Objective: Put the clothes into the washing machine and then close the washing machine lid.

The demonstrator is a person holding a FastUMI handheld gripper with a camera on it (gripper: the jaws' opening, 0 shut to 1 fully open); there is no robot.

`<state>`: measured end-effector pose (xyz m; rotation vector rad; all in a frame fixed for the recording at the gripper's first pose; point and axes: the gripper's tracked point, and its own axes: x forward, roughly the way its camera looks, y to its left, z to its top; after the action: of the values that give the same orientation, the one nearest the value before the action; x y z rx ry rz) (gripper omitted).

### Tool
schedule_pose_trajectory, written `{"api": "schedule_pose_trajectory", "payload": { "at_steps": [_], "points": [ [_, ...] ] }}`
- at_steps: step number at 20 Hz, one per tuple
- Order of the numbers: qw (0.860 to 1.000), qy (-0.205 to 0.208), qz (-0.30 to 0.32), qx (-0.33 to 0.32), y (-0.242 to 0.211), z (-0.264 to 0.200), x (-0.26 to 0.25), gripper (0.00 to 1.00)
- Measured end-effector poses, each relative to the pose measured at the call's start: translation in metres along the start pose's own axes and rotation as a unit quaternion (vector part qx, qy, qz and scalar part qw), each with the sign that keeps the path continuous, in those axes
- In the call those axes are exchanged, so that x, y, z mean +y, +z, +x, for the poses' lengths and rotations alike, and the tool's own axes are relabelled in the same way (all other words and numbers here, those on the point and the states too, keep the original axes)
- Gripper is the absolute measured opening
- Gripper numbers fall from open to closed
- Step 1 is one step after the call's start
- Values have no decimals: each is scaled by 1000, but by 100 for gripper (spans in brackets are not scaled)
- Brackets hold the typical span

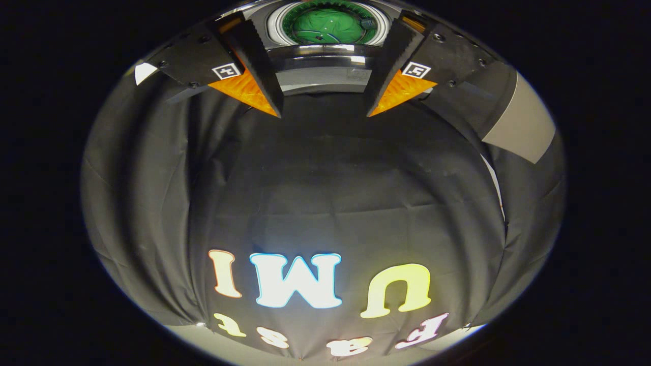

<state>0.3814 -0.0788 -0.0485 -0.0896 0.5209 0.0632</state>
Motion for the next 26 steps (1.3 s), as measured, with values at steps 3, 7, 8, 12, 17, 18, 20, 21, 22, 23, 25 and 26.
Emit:
{"api": "schedule_pose_trajectory", "payload": {
  "at_steps": [3, 7, 8, 12, 17, 18, 20, 21, 22, 23, 25, 26],
  "points": [
    [1000, -1, 0, -8, -16, -19, -2, 99],
    [1000, 1, -1, -21, -31, -35, -2, 99],
    [1000, 1, 0, -22, -35, -37, -3, 99],
    [999, 6, -3, -34, -48, -50, -2, 99],
    [998, 5, -9, -56, -89, -71, -4, 98],
    [998, 1, -12, -63, -99, -79, -7, 98],
    [996, 7, -17, -82, -113, -94, -2, 99],
    [996, 13, -25, -88, -120, -102, 3, 99],
    [995, 20, -34, -95, -128, -112, 9, 99],
    [994, 23, -42, -103, -132, -121, 13, 99],
    [991, 33, -51, -119, -139, -143, 21, 99],
    [990, 39, -51, -124, -143, -155, 25, 99]
  ]
}}
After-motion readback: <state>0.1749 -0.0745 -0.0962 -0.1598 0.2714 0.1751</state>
